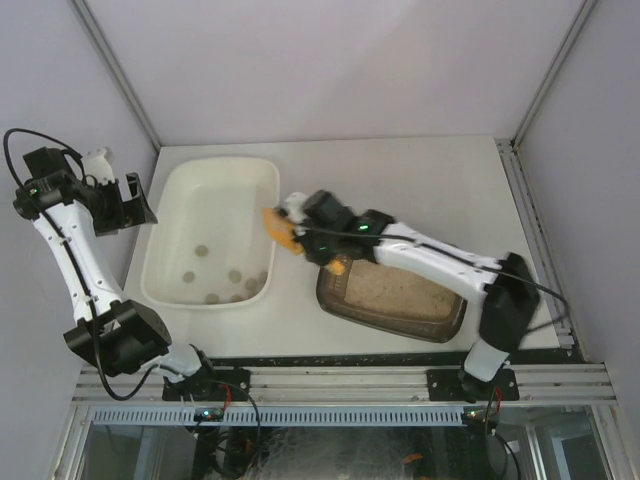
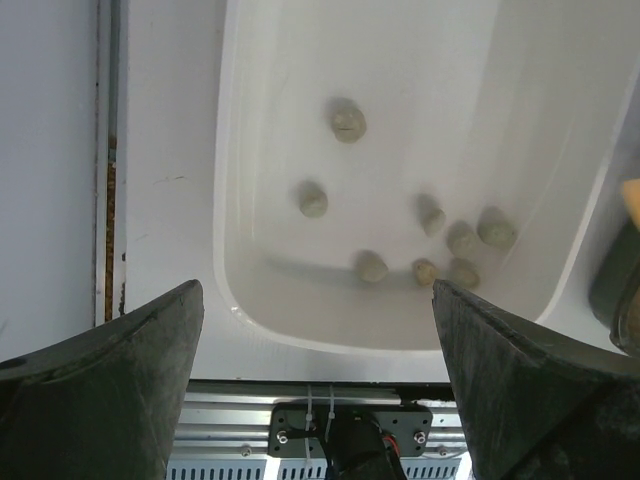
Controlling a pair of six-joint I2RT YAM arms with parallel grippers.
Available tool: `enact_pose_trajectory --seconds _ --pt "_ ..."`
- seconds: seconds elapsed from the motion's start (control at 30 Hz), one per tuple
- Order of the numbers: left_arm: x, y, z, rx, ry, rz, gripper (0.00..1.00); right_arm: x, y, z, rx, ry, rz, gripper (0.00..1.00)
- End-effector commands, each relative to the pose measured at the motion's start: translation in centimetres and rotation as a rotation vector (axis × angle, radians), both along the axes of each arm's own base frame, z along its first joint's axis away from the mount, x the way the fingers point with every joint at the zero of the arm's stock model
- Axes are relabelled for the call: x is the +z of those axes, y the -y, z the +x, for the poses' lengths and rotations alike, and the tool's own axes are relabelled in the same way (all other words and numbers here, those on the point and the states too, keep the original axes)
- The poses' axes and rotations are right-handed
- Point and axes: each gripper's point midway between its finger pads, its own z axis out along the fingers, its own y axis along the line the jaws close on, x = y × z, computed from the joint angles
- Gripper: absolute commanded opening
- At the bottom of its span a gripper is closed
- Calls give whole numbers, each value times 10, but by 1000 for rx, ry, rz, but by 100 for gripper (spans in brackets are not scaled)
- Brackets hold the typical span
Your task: Clean the litter box
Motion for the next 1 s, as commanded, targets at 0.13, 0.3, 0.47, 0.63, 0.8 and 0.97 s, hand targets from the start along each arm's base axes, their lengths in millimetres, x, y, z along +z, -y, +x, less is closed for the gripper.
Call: enact_pose_trajectory --seconds 0.13,0.3,0.47,0.63,0.8,0.97 --pt "2 -10 12 74 133 50 100 57 126 -45 -96 -213 382 0" --pt "-7 -6 15 75 141 17 100 42 161 -62 -142 -286 384 0" --pt "-14 4 20 57 163 -35 100 10 180 -71 -106 -411 393 0" --pt "-19 9 24 36 150 -69 100 2 204 -62 -34 -309 371 0" --pt "-25 16 26 4 136 -99 100 -7 227 -54 -2 -344 396 0" --pt "-35 23 24 -26 114 -118 100 -33 243 -48 -54 -424 323 0"
